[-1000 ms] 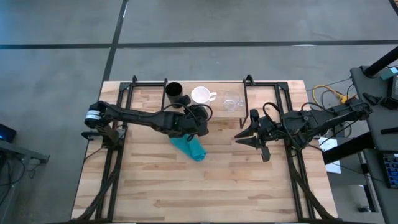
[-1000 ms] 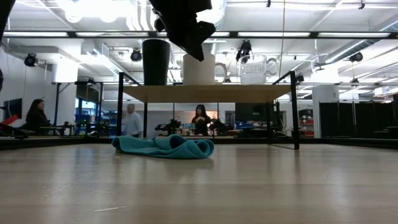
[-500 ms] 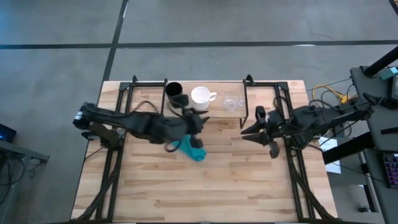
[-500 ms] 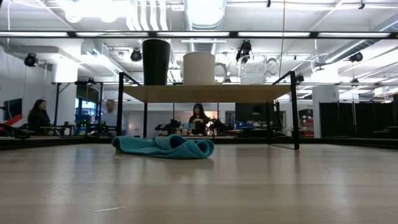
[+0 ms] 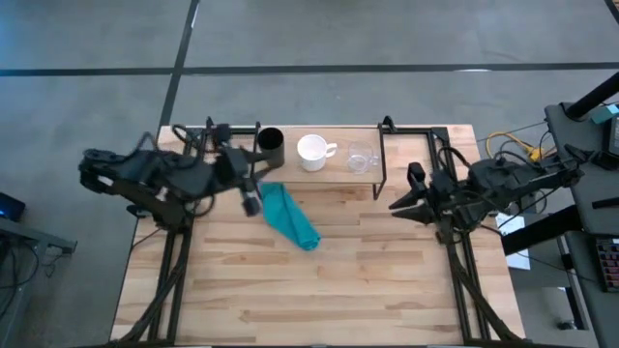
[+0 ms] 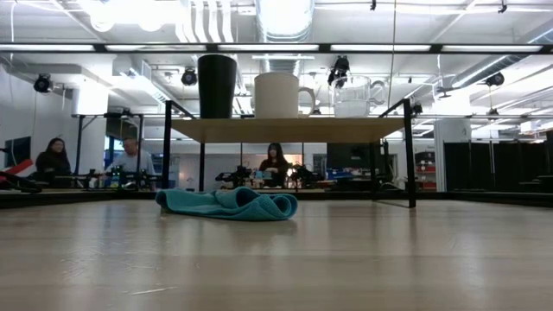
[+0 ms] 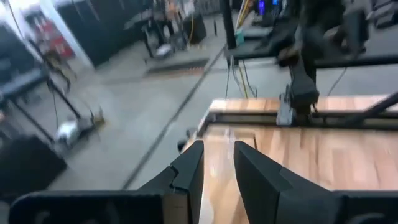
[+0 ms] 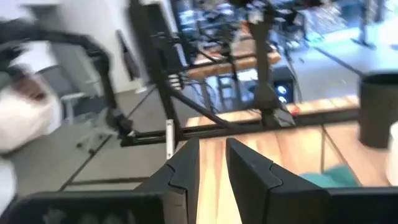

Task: Stack small to large cups/mugs on shelf
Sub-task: Return to Home Position

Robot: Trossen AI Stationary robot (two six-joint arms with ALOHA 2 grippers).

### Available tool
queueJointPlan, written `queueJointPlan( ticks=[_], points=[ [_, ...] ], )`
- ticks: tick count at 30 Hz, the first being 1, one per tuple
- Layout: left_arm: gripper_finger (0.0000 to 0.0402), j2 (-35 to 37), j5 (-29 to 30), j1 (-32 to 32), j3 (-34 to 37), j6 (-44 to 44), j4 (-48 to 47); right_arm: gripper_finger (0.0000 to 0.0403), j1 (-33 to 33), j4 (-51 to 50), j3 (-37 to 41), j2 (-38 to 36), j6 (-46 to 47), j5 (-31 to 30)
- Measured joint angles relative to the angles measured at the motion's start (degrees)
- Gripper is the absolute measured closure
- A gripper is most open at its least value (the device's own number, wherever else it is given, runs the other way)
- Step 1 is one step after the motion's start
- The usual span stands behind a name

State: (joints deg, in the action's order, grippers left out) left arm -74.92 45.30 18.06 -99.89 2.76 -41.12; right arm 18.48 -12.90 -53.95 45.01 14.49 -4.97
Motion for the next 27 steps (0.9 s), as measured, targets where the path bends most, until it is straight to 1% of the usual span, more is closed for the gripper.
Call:
queueJointPlan(
  ticks=[2, 5, 7, 13, 17, 19, 21, 23, 25, 27],
  points=[
    [0.0326, 2.25, -0.02, 0.00, 0.04, -5.57, -5.03, 0.0326, 0.00, 0.87, 0.02, -1.05, -2.20, 2.23],
    [0.0326, 5.93, -0.01, 0.00, 0.36, -14.69, -12.69, 0.0323, 0.02, 0.88, 0.00, -3.43, -3.33, 2.62],
    [0.0326, 8.40, 0.05, -0.01, 1.48, -17.91, -15.35, 0.0324, 0.02, -0.84, 0.08, -5.39, -3.47, 2.66],
    [0.0326, 16.83, 0.29, -0.04, 8.34, -18.97, -15.03, 0.0332, 0.00, -1.73, 2.39, -11.34, -3.58, 3.82],
    [0.0326, 22.74, 3.93, -0.04, 13.43, -21.80, -15.04, 0.0331, 0.00, -1.49, 5.77, -15.92, -3.38, 3.86],
    [0.0326, 25.62, 4.67, -0.06, 16.33, -22.29, -14.80, 0.0328, 0.00, -1.39, 7.96, -18.47, -2.55, 3.85],
    [0.0326, 28.20, 5.18, -0.04, 19.26, -24.82, -14.81, 0.0325, 0.00, -0.72, 10.16, -21.16, -1.28, 3.80],
    [0.0326, 32.78, 6.00, -0.04, 22.37, -26.98, -14.84, 0.0323, 0.00, 0.91, 12.47, -23.87, -1.31, 3.78],
    [0.0326, 37.04, 6.51, -0.04, 26.10, -27.36, -13.38, 0.0321, 0.00, 2.48, 14.89, -26.79, -1.86, 3.93],
    [0.0326, 41.05, 7.24, -0.04, 29.99, -27.18, -11.82, 0.0321, 0.00, 3.60, 17.57, -29.90, -2.17, 5.45]
  ],
)
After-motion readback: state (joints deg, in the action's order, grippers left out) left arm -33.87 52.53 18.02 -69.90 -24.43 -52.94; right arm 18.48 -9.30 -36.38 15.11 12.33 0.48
